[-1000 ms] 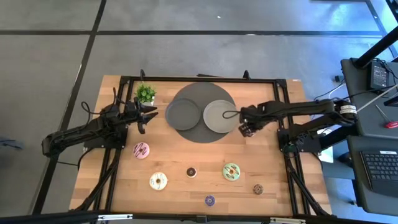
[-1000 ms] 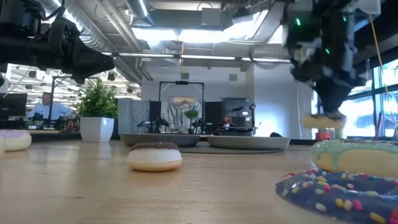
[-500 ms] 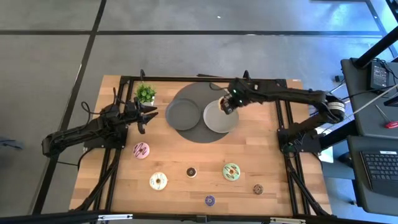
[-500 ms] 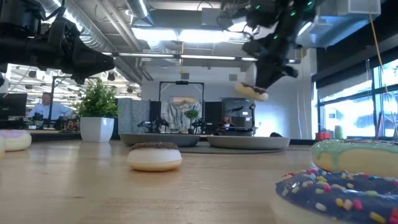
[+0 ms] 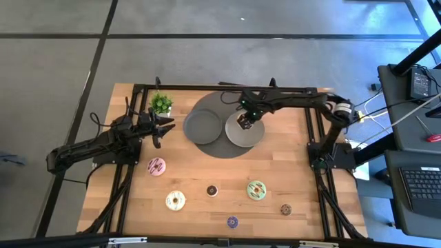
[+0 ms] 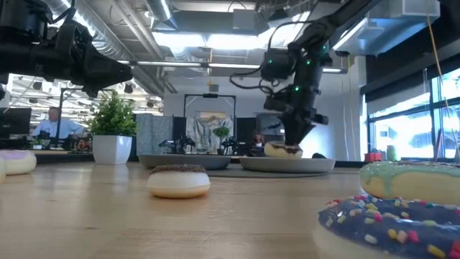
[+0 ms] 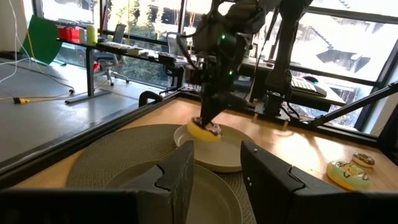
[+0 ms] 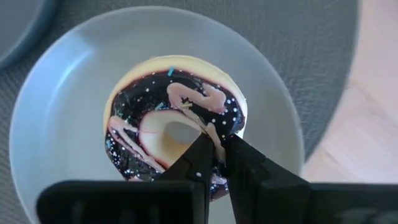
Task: Pick & Place donuts
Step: Put the large black donut on the gray plate
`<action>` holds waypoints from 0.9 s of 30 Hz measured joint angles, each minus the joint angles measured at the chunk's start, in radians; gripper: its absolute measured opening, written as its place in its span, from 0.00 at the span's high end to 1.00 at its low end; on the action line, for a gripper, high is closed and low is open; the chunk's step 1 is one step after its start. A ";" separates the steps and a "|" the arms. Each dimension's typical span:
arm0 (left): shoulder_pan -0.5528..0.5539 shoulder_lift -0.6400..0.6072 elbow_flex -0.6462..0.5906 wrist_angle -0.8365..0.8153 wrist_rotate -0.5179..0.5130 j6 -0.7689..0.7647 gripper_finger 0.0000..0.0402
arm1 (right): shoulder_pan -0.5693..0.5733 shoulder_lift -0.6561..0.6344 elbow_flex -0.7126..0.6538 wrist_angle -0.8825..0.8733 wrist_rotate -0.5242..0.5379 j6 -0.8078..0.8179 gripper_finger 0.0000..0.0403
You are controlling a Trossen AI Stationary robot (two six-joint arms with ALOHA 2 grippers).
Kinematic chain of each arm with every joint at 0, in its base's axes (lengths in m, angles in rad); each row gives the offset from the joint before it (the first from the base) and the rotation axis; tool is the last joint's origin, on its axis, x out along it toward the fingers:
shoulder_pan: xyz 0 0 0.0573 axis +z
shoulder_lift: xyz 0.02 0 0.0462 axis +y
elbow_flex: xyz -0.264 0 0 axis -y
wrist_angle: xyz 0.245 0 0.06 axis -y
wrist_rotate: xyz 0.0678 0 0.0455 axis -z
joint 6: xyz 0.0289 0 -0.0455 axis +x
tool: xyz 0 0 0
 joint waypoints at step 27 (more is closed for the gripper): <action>0.000 0.000 0.000 0.000 0.000 0.000 0.68 | -0.006 0.023 0.000 0.038 0.014 -0.009 0.63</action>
